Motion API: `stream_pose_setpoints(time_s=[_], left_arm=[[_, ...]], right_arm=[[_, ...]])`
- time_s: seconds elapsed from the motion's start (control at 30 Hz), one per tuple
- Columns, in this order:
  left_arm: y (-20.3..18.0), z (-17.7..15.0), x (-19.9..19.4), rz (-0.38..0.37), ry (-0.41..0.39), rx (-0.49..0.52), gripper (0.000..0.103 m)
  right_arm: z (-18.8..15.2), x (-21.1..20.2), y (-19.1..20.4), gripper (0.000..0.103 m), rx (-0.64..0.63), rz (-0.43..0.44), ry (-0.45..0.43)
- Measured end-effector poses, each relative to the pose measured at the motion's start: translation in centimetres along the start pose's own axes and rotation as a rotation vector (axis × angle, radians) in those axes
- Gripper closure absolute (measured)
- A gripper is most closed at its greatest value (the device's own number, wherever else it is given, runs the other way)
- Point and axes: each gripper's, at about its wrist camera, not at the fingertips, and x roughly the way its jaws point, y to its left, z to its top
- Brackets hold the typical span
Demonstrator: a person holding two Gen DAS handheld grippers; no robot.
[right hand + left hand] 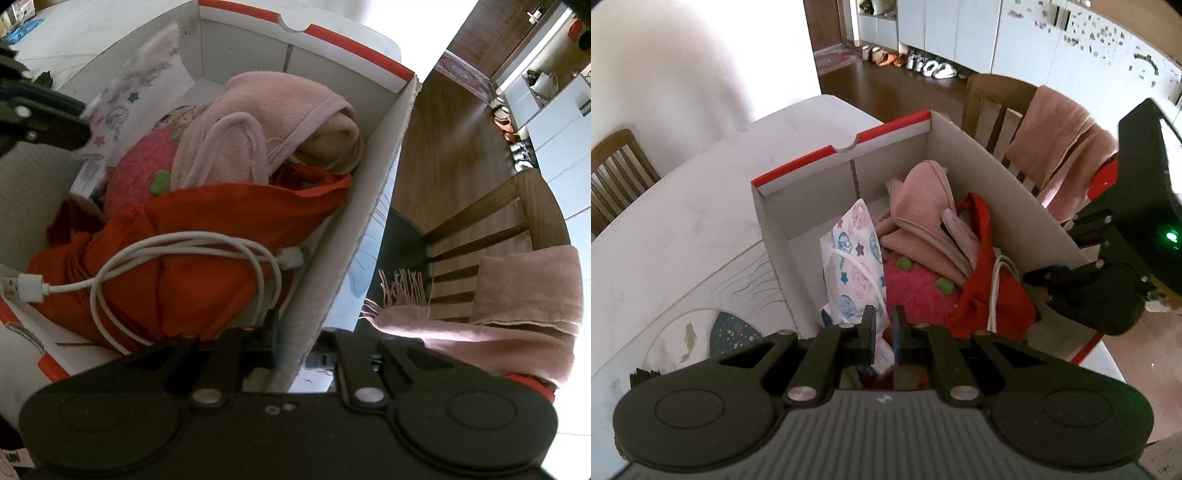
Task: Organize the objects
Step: 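Lower the mask into the box and open the left gripper, then return the left tool to the table above the black gloves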
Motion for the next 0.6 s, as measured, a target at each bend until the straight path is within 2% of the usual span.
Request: stream_pose_setpoints(time_s=[0.07, 0.13, 0.2, 0.27, 0.33, 0.5, 0.6], left_arm=[[0.2, -0.3, -0.6, 0.002, -0.013, 0.001, 0.089], [0.6, -0.5, -1.1, -0.009, -0.026, -0.013, 0.076], [1.1, -0.8, -1.7, -0.026, -0.045, -0.041, 0.059], [1.5, -0.9, -2.4, -0.036, -0.068, -0.063, 0.049], [1.7, -1.0, -3.0, -0.037, -0.081, -0.065, 0.048], [2.4, -1.7, -4.9, -0.045, -0.121, -0.087, 0.035], [3.2, -2.4, -6.1, -0.049, -0.141, -0.115, 0.031]], right_arm=[[0.1, 0.0, 0.1, 0.093, -0.001, 0.001, 0.001], [0.1, -0.2, 0.0, 0.093, -0.002, 0.002, 0.002], [0.1, -0.2, 0.0, 0.093, -0.003, 0.003, 0.003], [0.1, -0.2, 0.1, 0.093, -0.005, 0.003, 0.003], [0.0, -0.2, -0.2, 0.093, -0.005, 0.003, 0.004], [0.1, -0.2, -0.1, 0.093, -0.005, 0.003, 0.004], [0.0, -0.3, -0.1, 0.093, -0.004, 0.003, 0.004]])
